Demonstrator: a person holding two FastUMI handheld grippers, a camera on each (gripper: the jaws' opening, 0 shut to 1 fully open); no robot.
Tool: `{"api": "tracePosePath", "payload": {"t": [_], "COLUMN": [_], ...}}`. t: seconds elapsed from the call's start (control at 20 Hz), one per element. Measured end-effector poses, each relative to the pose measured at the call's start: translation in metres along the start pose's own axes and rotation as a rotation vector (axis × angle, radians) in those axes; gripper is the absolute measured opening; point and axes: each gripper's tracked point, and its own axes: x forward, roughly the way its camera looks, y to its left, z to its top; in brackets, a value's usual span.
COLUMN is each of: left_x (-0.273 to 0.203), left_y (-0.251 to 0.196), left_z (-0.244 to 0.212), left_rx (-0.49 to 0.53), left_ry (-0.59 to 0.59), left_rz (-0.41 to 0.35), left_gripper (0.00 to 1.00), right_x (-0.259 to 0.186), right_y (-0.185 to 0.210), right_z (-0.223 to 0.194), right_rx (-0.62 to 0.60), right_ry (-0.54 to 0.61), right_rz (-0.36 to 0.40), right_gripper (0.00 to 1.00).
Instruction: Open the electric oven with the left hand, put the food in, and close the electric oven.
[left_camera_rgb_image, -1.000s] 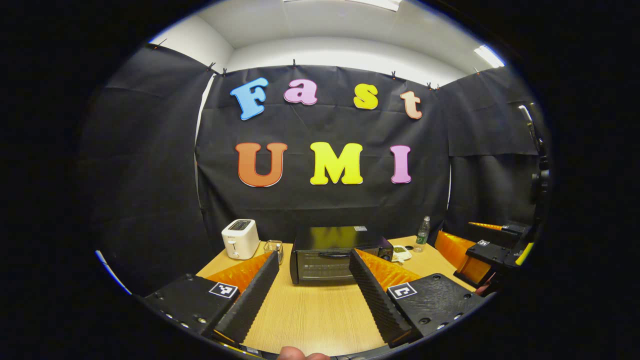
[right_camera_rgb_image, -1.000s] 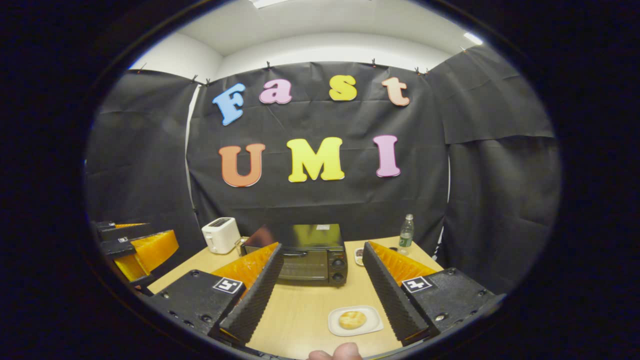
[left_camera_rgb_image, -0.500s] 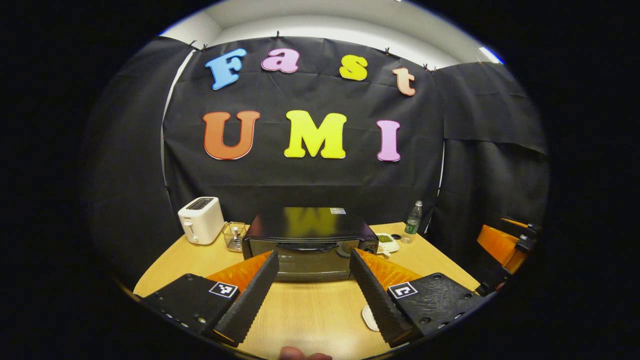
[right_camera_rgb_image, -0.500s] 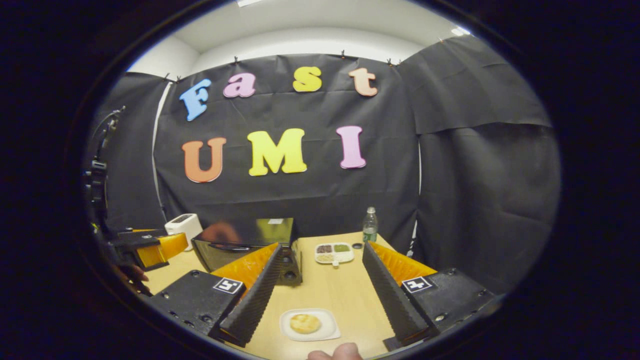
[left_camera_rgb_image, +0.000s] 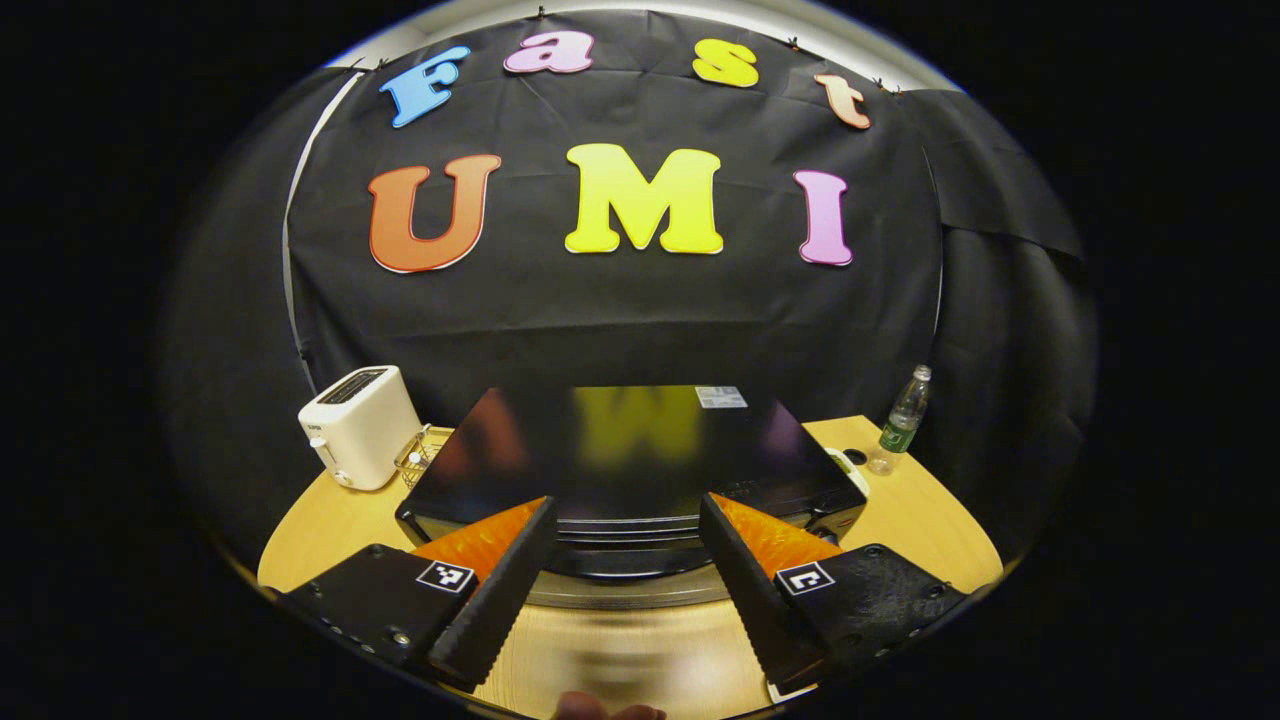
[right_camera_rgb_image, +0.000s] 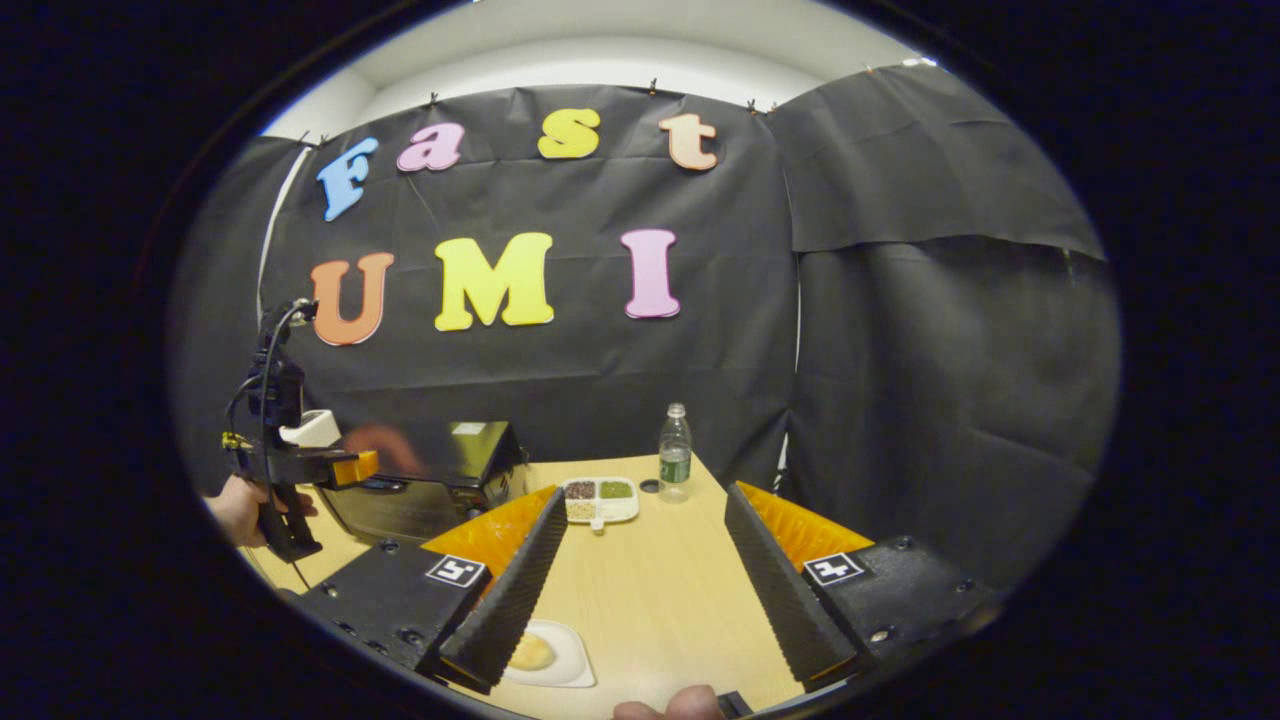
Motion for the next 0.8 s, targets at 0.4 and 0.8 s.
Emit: {"api": "tracePosePath", "payload": {"t": [0.4, 0.8], "left_x": [0.005, -0.04], "left_y": [0.006, 0.004], "left_z": [-0.017, -0.045], "left_rx": [0.015, 0.02], "left_ry": [0.016, 0.067], "left_rz": [0.044, 0.03], "left_gripper": [0.96, 0.97], "right_x": [0.003, -0.015], "right_y": [-0.01, -0.006], "right_z": [-0.02, -0.031], "right_rx": [0.016, 0.039], "right_ry": [0.048, 0.059], "right_rz": [-0.003, 0.005], "right_gripper": [0.98, 0.98]}}
